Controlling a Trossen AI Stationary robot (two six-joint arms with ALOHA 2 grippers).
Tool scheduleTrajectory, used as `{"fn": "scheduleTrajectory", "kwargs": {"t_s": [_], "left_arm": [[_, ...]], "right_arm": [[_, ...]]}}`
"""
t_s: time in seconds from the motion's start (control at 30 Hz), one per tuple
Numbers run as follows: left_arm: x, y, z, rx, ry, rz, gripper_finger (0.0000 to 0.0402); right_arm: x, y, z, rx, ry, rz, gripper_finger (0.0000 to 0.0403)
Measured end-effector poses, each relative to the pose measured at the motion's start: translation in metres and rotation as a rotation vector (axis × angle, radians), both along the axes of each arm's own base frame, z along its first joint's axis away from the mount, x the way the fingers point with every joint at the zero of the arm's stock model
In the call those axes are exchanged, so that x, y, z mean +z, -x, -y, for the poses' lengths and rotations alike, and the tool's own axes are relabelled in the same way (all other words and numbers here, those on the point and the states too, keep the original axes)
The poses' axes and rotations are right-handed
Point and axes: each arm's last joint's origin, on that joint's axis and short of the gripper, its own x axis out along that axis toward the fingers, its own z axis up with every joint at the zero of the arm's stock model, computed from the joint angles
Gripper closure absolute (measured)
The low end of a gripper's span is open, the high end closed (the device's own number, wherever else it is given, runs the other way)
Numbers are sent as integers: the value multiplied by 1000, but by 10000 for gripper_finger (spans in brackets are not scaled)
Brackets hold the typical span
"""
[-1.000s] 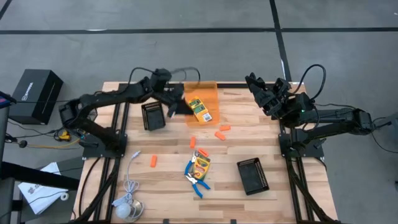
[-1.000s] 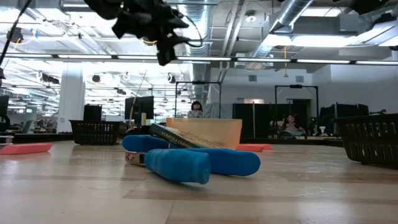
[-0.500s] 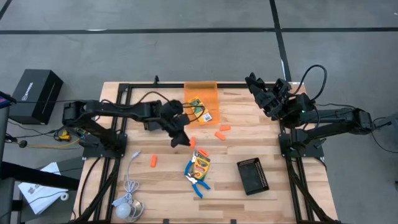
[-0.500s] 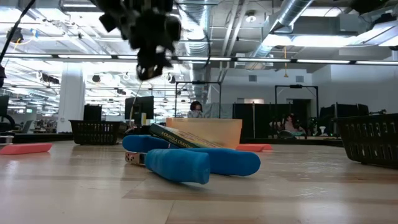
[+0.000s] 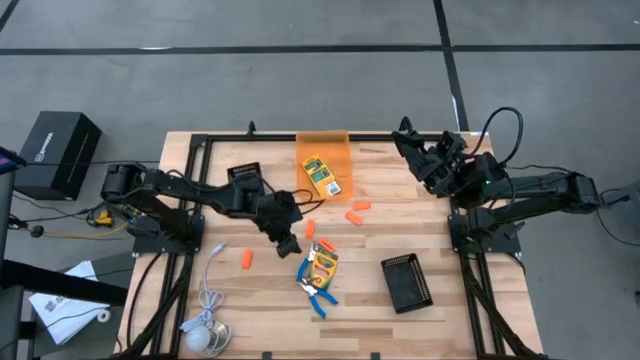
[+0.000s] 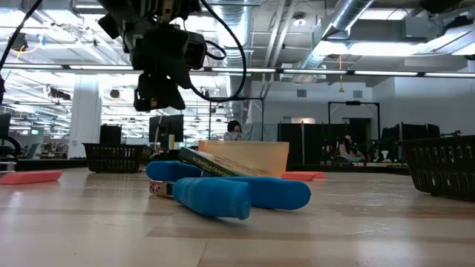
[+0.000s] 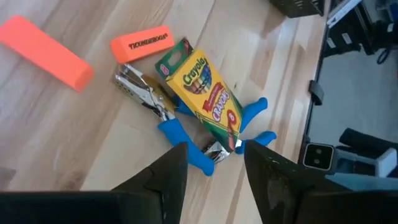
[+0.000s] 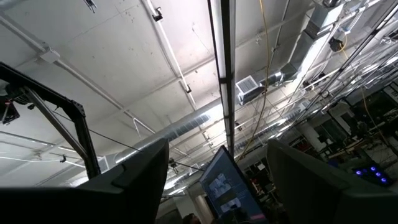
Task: Pick & Place School Supplies
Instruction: Put the yellow crayon box into the orange bin
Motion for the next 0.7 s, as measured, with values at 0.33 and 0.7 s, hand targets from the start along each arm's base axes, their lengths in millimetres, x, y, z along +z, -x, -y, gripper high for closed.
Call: {"fn": "scheduleTrajectory", "kwargs": {"t_s": [0.33, 0.7], "left_arm": [[2, -2, 9, 27, 4, 16, 237], [5, -5, 8, 11, 2, 68, 258]], "right_arm": [[0, 0, -8, 35, 2, -1, 143], [0, 0, -11, 88, -37, 8, 143]]}}
